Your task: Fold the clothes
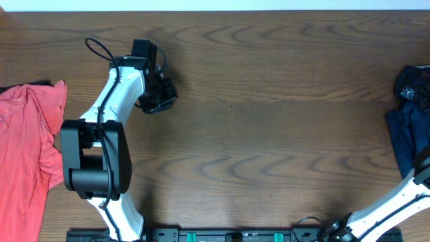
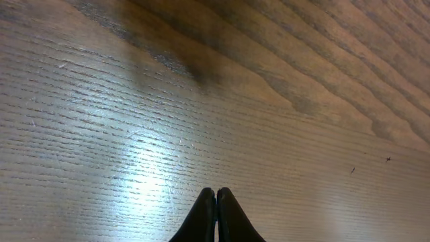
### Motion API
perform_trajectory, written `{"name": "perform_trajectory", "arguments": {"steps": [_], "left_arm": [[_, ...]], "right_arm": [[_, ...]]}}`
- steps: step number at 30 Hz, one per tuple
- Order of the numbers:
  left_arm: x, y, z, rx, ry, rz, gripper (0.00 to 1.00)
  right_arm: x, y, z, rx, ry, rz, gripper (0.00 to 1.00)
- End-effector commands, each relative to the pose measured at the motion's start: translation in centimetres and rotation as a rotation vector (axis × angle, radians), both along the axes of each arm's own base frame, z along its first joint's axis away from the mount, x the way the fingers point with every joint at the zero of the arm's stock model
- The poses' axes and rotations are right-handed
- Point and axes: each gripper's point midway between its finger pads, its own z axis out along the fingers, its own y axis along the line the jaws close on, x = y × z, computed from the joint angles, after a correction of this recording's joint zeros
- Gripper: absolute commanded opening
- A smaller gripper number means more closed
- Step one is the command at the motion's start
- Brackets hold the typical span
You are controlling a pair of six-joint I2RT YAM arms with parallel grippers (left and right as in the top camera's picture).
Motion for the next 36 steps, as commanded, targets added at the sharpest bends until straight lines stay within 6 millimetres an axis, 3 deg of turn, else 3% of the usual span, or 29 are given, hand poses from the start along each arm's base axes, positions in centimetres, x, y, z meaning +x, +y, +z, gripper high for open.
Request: {"name": "perform_trajectory", "arguments": {"steps": [1, 5, 9, 18, 24, 27, 31, 36], "left_arm": [[-0.5, 0.0, -0.6, 0.003, 0.026, 0.004, 0.06], [-0.6, -0.2, -0.6, 0.005, 0.023, -0.017, 0.07], [-0.9, -0.8, -0.6, 0.007, 0.024, -0.056, 0.06], [-1.0, -1.9, -0.6, 0.008, 0.018, -0.087, 0.06], [-1.0, -1.9, -0.6, 0.008, 0.019, -0.087, 0.06], [-1.0, -1.9, -0.6, 0.008, 0.019, -0.087, 0.06], [-1.0, -1.9, -0.6, 0.008, 0.017, -0.087, 0.06], [-1.0, -1.9, -0.6, 0.008, 0.018, -0.087, 0.06]], "right_arm": [[-0.5, 0.9, 2.3, 0.050, -0.012, -0.071, 0.01], [-1.7, 1.9, 1.9, 0.095, 0.043, -0.081, 0.01], [-2.3, 1.3, 1.6, 0.080, 0.073, -0.110, 0.01], [-1.3, -1.2, 2.5, -0.042, -0.049, 0.029, 0.01], [-1.9, -4.5, 3.2, -0.047, -0.080, -0.140, 0.01], [-1.4, -5.5, 4.8, -0.054, -0.164, -0.118, 0.01], [0.8, -3.4, 10.3, -0.052, -0.426, 0.148, 0.01], [1.6, -3.1, 15.9, -0.122, -0.503, 0.183, 0.01]]}}
